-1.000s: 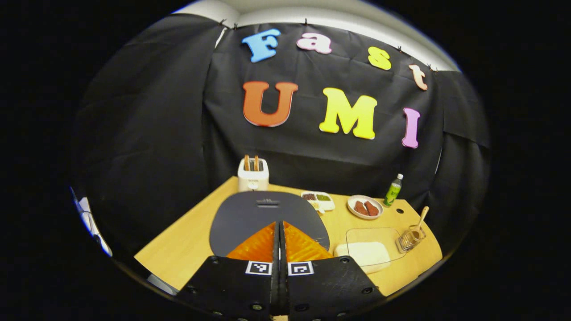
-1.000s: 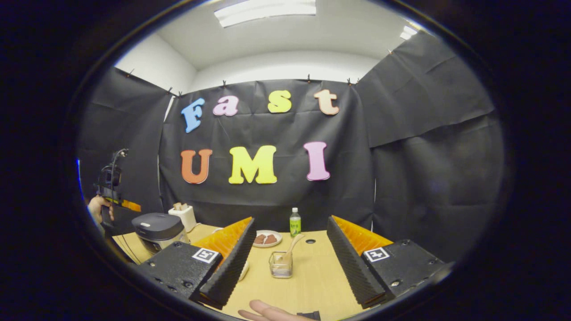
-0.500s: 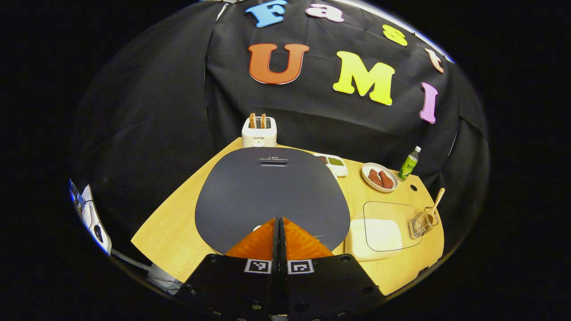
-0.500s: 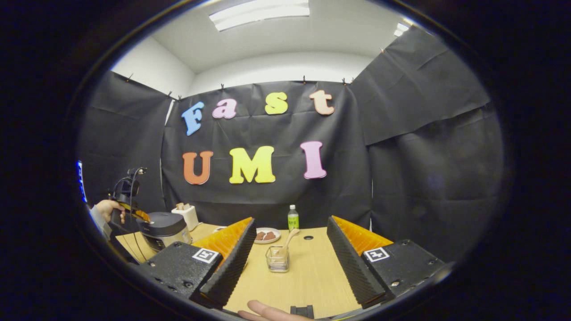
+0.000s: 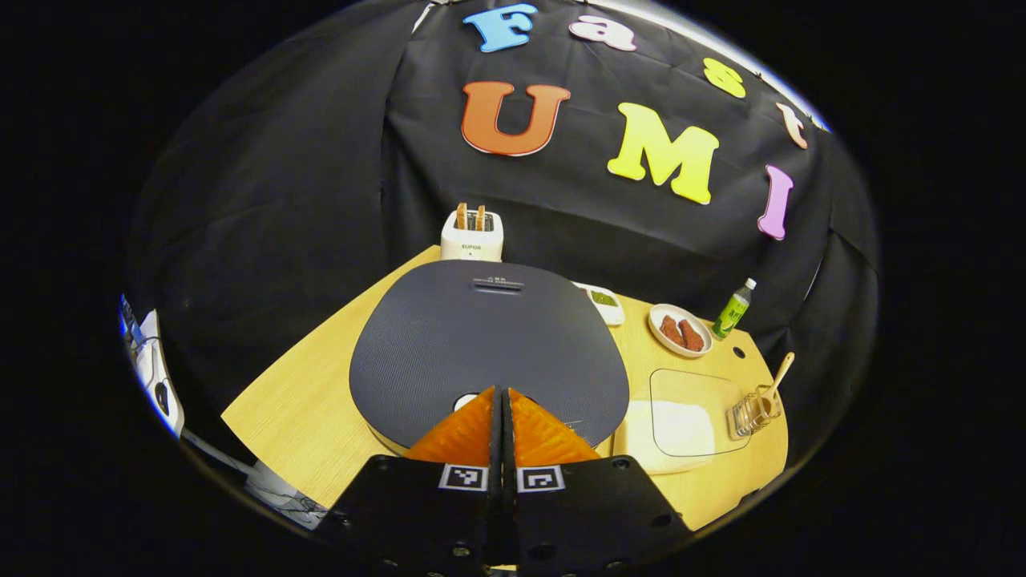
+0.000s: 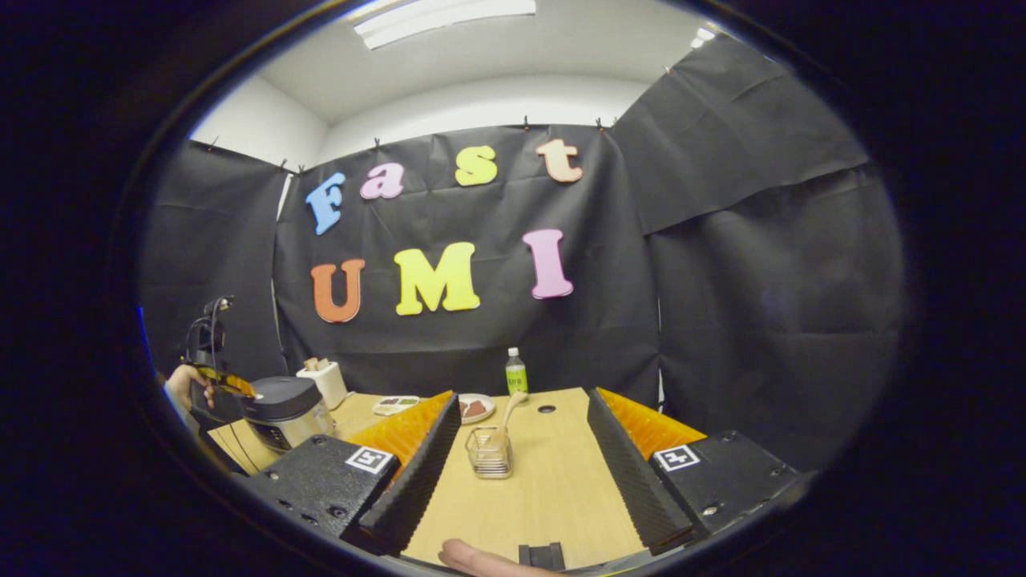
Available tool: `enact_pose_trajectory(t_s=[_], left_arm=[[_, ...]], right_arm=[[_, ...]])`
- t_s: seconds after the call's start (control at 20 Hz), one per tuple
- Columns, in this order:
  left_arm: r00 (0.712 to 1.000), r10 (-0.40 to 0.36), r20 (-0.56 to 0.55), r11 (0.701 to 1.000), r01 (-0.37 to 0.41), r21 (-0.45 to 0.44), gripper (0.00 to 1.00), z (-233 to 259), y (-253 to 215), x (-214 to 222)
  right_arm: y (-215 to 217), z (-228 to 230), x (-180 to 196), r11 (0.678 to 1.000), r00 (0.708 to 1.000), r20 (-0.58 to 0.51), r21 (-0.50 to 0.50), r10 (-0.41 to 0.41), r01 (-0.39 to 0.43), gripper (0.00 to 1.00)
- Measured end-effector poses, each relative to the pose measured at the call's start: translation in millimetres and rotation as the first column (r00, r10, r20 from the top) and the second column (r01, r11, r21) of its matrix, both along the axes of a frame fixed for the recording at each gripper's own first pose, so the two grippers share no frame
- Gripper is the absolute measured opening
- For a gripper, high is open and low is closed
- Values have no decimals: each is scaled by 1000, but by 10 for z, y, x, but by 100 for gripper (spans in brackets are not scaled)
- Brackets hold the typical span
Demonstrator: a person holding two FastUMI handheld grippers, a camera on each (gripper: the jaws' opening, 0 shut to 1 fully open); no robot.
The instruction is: Close the left gripper, press the button to open the rice cooker; take a wooden spoon from the chopstick holder with the right hand, scoop a spoonful of rice and pour it into the rice cooker, then put the wooden spoon back into the chopstick holder.
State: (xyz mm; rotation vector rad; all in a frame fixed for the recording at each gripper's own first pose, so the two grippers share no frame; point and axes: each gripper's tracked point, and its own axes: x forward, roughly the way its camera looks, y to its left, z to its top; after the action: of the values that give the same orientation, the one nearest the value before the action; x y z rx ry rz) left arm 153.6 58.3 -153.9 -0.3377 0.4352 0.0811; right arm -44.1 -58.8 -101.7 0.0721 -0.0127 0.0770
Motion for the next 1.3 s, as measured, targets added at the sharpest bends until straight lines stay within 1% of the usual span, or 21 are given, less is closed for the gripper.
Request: enact_pose_trajectory(t_s=[0.05,0.1,0.15,0.2,0.3,0.4,0.45,0.5,0.55,0.6,0.65,0.75,0.85,0.95,1.0,1.1,1.15,1.2,1.25,1.3], left_arm=[[998,19,66,999,-21,25,0,150,29,-62],[990,34,138,997,-43,69,1,315,59,-166],[974,50,222,990,-78,120,19,504,96,-237],[965,69,252,983,-108,146,16,613,133,-316],[949,75,307,975,-134,176,57,810,118,-615],[927,84,367,959,-176,224,98,980,188,-890],[917,80,390,955,-183,233,90,1040,194,-1030],[911,64,408,960,-167,224,96,1087,139,-1145],[905,61,420,964,-162,209,96,1110,110,-1281],[900,60,431,968,-159,197,96,1117,122,-1385],[897,61,438,969,-158,189,96,1111,131,-1513],[890,51,453,974,-145,175,96,1094,110,-1718],[886,20,464,979,-113,173,96,1071,9,-1911],[883,-8,469,978,-92,189,94,1015,-86,-2021],[882,-20,471,976,-85,201,94,991,-131,-2064],[879,-40,475,975,-69,210,94,965,-227,-2147],[879,-60,473,977,-45,207,94,948,-317,-2163],[884,-82,461,980,-12,199,94,901,-424,-2188],[887,-109,449,982,27,185,94,839,-538,-2222],[882,-138,451,982,64,176,94,805,-626,-2243]], right_arm=[[-2,-90,85,1000,1000,-28,7,5,-5,100],[-11,-162,159,1000,998,-55,12,3,-2,100],[-24,-226,239,1000,997,-74,19,2,0,100],[-24,-293,331,1000,995,-97,24,2,0,100],[-6,-430,512,1000,991,-130,16,-2,4,100],[-27,-571,746,1000,987,-159,7,-25,27,100],[8,-614,852,1000,987,-162,9,-23,25,94],[32,-638,961,1000,986,-167,16,-22,25,100],[63,-647,1084,1000,988,-155,22,-9,13,100],[100,-629,1216,1000,990,-144,24,2,1,94],[108,-645,1360,1000,991,-135,27,7,-3,100],[98,-695,1655,999,990,-144,46,-8,15,100],[210,-836,1927,999,983,-185,37,13,-6,100],[276,-1020,2210,1000,970,-244,-1,19,-20,100],[321,-1091,2343,1000,962,-272,-3,17,-19,100],[449,-1246,2604,998,947,-318,-34,33,-46,100],[502,-1355,2720,997,936,-351,-44,41,-60,100],[594,-1443,2803,995,921,-381,-27,81,-98,100],[711,-1546,2876,990,900,-415,12,131,-139,100],[762,-1639,2954,988,879,-452,38,150,-149,89]])
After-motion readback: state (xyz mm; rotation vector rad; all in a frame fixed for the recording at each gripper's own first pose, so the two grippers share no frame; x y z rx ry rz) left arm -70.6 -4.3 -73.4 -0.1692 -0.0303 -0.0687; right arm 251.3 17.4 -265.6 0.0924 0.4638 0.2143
